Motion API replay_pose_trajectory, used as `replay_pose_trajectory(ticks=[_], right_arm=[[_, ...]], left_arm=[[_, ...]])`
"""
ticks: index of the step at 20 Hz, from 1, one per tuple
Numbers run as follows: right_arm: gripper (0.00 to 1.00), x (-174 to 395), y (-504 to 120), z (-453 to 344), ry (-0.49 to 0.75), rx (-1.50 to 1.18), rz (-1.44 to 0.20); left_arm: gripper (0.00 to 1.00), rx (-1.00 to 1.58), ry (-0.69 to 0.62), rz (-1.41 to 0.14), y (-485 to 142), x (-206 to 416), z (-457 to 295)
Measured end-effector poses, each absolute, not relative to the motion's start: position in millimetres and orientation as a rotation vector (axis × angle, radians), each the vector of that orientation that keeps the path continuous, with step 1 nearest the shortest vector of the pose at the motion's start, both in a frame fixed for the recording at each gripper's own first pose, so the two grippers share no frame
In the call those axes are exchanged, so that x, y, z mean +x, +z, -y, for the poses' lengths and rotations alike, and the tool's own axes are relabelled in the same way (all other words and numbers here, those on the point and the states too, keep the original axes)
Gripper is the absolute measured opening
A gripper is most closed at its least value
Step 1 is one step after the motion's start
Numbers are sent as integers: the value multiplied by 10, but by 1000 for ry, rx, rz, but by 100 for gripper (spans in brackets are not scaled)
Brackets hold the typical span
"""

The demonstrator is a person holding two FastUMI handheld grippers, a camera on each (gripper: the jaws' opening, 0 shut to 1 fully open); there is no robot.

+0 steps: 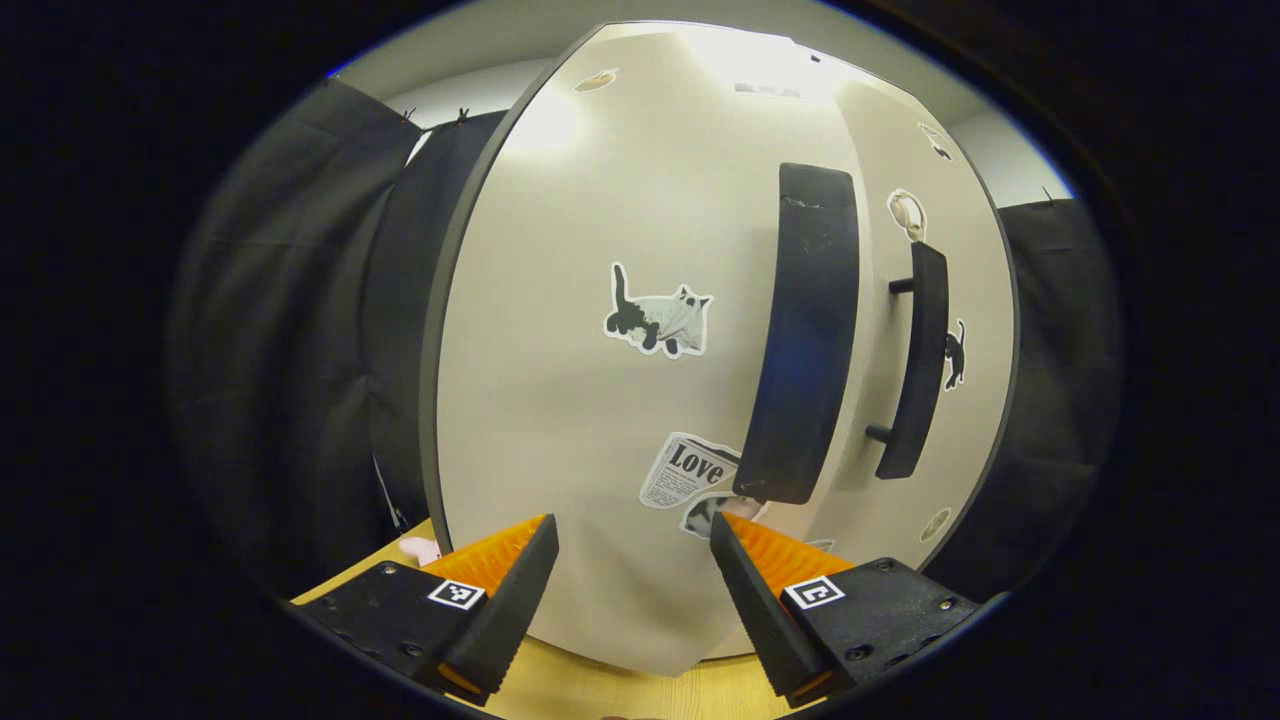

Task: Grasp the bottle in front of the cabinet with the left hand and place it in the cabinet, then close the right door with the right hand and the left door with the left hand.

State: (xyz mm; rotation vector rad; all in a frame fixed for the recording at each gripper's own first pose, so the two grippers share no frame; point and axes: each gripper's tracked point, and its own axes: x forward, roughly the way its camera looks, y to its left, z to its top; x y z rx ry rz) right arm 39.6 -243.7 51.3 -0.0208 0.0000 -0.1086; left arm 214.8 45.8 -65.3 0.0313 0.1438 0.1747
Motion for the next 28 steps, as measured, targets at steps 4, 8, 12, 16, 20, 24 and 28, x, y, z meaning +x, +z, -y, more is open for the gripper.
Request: replay_pose_trajectory(ticks=[4, 8, 12, 16, 20, 24, 28], right_arm=[[96, 376, 491, 2569, -118, -5, -4], [96, 367, 461, 2645, -118, -7, -8], [96, 393, 458, 2699, -122, -2, -8], [96, 424, 430, 2752, -127, 2, -12], [96, 436, 418, 2814, -133, 3, -15], [96, 456, 396, 2838, -133, 5, -19], [96, 453, 402, 2838, -127, -3, -18]], left_arm=[[94, 27, 204, -138, -650, 2150, -454], [94, 47, 220, -138, -642, 2172, -440], [94, 48, 232, -138, -643, 2186, -434], [94, 53, 240, -139, -638, 2205, -424], [94, 64, 245, -141, -631, 2218, -415], [94, 66, 238, -160, -679, 2226, -390], [94, 39, 242, -169, -700, 2158, -338]])
